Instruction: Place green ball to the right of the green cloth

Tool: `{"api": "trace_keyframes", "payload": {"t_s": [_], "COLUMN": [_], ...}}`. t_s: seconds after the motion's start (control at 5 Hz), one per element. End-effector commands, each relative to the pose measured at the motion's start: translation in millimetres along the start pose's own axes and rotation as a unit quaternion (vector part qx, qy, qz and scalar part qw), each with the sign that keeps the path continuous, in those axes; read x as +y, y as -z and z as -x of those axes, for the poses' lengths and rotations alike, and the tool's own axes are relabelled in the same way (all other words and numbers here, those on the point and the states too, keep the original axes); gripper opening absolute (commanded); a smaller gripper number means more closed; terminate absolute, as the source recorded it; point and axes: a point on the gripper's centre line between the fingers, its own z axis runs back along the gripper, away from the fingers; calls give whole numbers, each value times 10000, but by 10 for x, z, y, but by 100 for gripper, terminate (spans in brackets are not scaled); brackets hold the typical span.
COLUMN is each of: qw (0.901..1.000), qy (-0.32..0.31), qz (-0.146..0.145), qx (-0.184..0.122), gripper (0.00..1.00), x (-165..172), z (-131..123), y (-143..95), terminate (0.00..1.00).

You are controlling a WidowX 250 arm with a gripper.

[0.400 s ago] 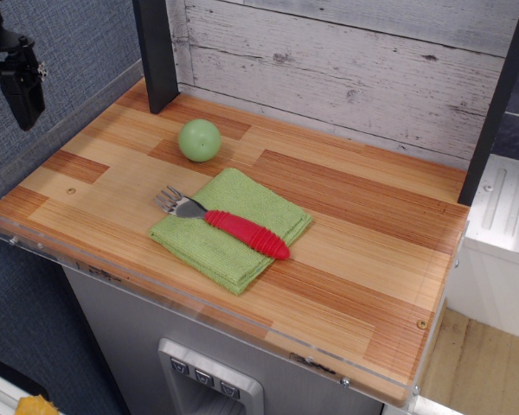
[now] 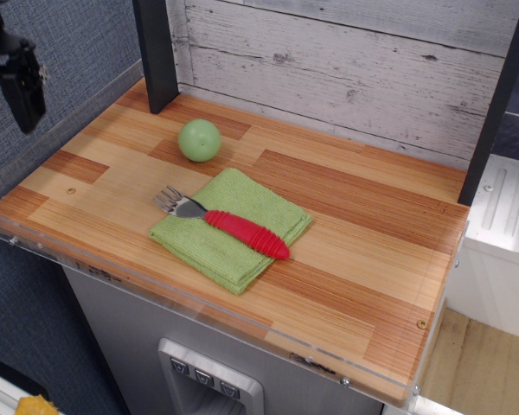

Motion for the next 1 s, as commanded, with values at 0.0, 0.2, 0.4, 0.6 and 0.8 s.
{"api": "trace_keyframes", "payload": {"t_s": [0.0, 0.2, 0.4, 0.6, 0.8], "qw": [9988, 9980, 9981, 9960, 9929], "qy": [-115, -77, 60, -185, -716], "qz": [-193, -396, -281, -431, -625], "qx": [-446, -493, -540, -754, -710], "gripper": [100, 100, 100, 100, 100], "x": [-308, -521, -725, -920, -1057], "z": [-351, -518, -674, -760, -850], "y": [-86, -42, 67, 121, 275], "terminate": [0, 0, 0, 0, 0]}}
